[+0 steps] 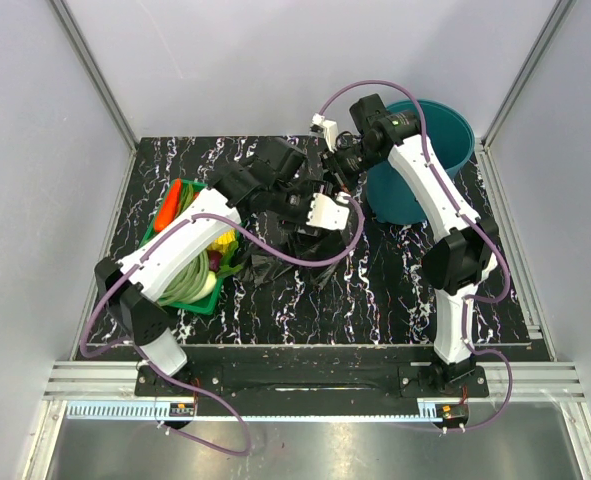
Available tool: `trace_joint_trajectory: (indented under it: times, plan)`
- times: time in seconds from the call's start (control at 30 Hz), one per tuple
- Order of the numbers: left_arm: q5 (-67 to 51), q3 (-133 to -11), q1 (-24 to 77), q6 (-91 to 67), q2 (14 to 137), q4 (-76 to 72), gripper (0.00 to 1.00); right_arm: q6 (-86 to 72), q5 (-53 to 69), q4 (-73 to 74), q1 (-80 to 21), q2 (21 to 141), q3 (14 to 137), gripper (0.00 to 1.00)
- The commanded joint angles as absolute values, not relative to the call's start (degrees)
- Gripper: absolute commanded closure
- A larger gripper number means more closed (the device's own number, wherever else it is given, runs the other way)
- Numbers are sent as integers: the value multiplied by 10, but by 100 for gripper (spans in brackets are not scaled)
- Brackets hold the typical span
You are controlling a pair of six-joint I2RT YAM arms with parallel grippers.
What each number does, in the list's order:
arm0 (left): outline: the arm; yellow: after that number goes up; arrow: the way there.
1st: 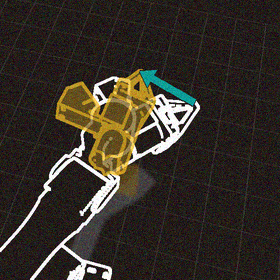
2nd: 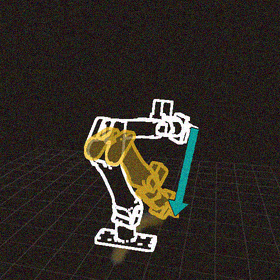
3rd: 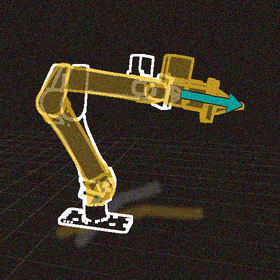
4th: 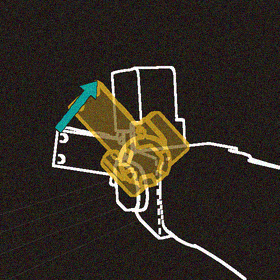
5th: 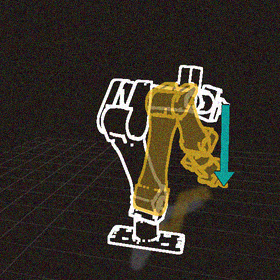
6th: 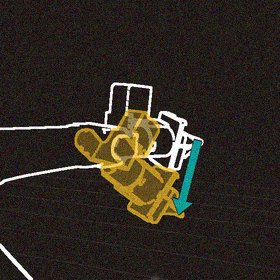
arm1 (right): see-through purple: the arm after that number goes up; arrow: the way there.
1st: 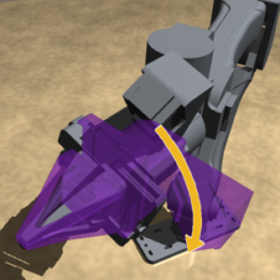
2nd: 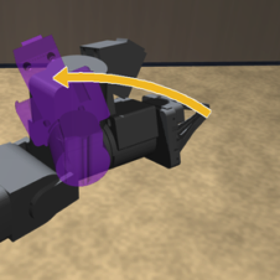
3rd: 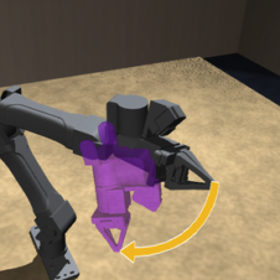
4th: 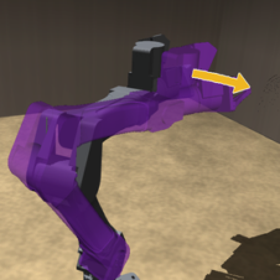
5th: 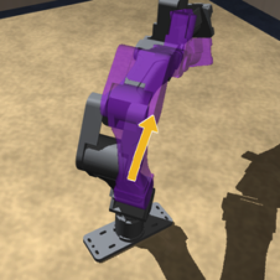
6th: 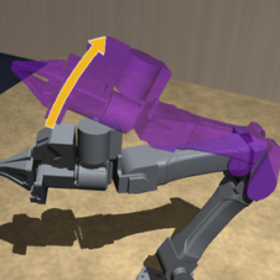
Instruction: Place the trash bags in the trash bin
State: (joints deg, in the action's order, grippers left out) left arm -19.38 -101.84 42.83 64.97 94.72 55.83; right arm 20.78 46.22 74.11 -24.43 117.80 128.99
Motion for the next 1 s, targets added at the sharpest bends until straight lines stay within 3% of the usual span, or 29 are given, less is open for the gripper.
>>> trace_joint_trajectory:
  times: [0.0,0.23,0.37,0.7,0.97]
  plan:
    - [-181,-1006,426,668,953,515,40,208,495,764,-243,1181,1323,100]
    - [-160,-978,428,678,956,488,43,199,507,773,-235,1190,1337,100]
    - [-156,-975,427,679,961,477,51,193,512,773,-235,1193,1339,100]
    - [-148,-972,439,660,951,489,100,182,451,747,-234,1183,1319,100]
    - [-115,-1026,453,670,925,603,100,178,286,626,-234,1111,1176,100]
